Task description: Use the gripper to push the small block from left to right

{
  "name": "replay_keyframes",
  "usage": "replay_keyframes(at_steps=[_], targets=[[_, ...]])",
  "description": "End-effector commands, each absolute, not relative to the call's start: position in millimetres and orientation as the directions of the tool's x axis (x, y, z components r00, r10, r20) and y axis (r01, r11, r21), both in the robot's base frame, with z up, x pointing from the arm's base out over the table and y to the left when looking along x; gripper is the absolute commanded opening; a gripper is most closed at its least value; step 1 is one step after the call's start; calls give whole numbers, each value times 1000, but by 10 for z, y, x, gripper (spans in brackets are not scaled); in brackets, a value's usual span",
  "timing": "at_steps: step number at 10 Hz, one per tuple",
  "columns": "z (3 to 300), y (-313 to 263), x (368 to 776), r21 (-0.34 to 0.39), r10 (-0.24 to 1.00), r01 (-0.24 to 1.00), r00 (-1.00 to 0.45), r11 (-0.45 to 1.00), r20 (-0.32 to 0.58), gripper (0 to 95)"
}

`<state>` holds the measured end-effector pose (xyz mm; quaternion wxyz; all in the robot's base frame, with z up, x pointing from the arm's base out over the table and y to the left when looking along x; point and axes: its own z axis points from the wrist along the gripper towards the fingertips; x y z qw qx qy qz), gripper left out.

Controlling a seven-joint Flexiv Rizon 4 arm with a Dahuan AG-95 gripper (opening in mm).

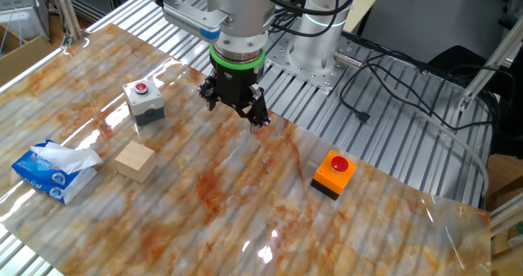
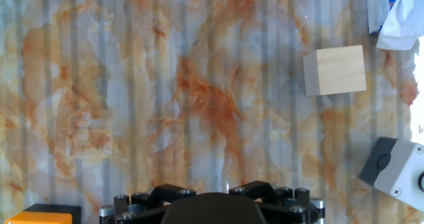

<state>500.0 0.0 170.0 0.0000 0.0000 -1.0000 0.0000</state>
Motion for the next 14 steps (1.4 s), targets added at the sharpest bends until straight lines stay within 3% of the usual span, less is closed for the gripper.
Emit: replay_keyframes(at_steps=[1, 7, 14], targets=[[1697, -6, 5001, 65, 342, 341, -939, 938, -19, 0], [1598, -192, 4998, 82, 264, 262, -964, 962, -17, 0], [1649, -367, 5027, 55, 206, 204, -978, 977, -31, 0]])
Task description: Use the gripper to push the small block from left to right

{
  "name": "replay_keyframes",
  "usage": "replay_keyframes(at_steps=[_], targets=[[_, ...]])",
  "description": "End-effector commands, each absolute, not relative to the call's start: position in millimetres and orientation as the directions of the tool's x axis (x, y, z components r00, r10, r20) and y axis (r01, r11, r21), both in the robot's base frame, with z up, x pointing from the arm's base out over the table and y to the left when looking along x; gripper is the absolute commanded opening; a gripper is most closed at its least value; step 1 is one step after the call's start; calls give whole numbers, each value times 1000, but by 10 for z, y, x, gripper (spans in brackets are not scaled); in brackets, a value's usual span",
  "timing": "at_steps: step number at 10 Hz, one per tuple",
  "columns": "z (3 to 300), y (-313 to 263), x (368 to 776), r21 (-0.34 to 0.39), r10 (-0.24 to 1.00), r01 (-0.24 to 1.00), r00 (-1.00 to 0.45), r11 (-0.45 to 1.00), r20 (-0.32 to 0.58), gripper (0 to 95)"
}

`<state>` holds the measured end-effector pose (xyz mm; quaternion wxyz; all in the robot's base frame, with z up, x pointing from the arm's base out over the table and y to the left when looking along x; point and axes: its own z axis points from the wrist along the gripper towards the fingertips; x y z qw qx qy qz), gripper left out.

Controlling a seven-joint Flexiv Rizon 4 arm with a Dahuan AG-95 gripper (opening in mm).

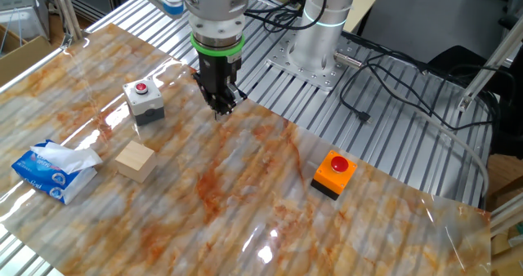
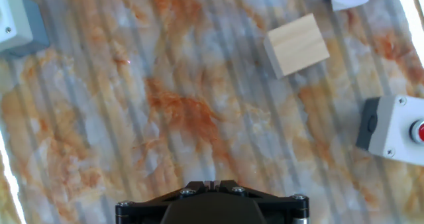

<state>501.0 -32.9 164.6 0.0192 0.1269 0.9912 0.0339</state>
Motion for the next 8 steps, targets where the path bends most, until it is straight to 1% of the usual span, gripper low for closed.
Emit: replay_keyframes(at_steps=[1, 8], targets=[[1656, -396, 5052, 53, 200, 198, -979, 979, -35, 0], [1726, -793, 5317, 57, 124, 121, -992, 991, -37, 0]])
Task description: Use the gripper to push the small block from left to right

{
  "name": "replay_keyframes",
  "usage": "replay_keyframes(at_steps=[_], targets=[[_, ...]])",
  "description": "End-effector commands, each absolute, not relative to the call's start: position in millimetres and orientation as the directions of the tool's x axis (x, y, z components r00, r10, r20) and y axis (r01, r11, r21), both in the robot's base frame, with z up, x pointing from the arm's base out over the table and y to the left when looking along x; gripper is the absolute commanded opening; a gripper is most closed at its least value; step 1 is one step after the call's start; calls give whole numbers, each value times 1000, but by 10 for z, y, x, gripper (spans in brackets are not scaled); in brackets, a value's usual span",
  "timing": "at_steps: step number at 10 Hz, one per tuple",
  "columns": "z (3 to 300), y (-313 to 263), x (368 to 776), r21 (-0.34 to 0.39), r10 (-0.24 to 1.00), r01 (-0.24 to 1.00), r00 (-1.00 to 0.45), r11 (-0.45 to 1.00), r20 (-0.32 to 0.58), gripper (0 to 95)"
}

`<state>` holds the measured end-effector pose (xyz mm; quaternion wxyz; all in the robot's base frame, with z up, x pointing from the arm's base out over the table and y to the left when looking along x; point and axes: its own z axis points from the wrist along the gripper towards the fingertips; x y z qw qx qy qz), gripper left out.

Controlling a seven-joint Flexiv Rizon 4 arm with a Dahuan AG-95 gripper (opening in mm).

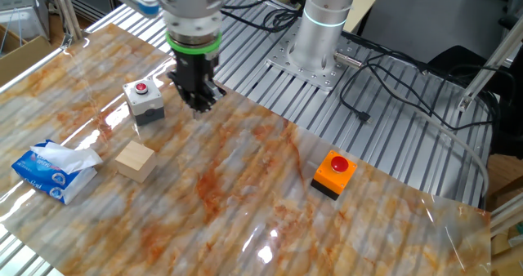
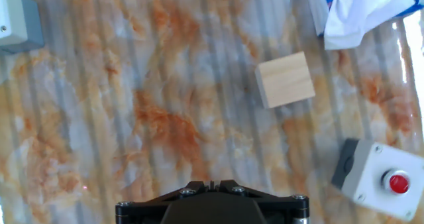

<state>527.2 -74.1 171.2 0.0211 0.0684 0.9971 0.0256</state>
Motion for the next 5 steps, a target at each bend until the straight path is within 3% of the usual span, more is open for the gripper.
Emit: replay_keyframes(at_steps=[1, 5], targets=[[1736, -824, 5339, 56, 109, 107, -993, 993, -38, 0], [1810, -1070, 5544, 63, 37, 34, -999, 997, -38, 0]])
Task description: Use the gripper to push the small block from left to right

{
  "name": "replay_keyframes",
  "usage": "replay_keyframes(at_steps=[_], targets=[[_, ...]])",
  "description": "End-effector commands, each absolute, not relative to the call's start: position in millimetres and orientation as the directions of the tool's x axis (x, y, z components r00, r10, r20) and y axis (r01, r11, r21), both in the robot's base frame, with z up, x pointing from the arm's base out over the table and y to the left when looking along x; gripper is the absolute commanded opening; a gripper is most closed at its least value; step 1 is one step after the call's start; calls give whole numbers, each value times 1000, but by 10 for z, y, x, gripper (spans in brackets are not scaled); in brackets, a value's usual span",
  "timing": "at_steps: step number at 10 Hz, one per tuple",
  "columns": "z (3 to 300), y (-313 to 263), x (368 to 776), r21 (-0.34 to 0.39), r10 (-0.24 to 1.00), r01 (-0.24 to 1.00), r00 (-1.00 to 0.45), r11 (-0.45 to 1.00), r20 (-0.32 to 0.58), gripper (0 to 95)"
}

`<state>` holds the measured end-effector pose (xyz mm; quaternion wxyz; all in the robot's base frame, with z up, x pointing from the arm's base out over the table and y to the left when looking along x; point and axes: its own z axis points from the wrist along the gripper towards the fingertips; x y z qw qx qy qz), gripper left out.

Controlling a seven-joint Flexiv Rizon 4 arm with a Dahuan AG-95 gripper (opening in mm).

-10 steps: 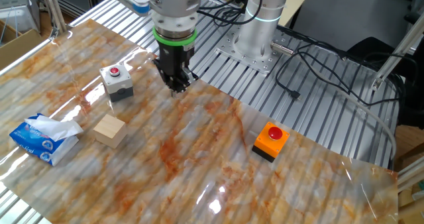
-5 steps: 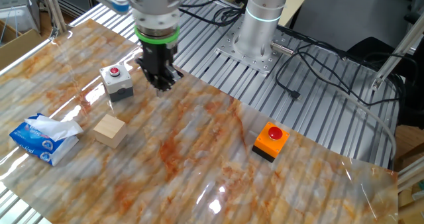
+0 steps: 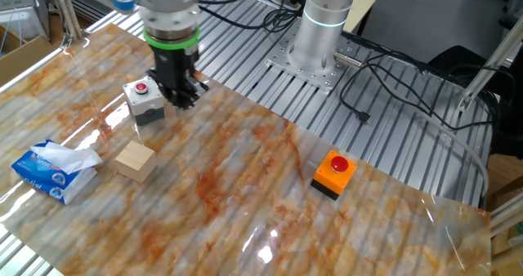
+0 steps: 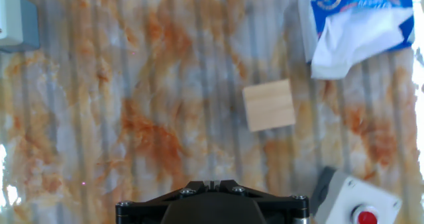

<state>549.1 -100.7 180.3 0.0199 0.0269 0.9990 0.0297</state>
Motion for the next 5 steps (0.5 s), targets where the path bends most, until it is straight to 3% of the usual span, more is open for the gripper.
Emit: replay_keyframes(at_steps=[1, 5], targets=[[1814, -1124, 5590, 64, 26, 23, -999, 998, -39, 0], [1794, -1433, 5807, 94, -22, -25, -999, 995, -36, 0]])
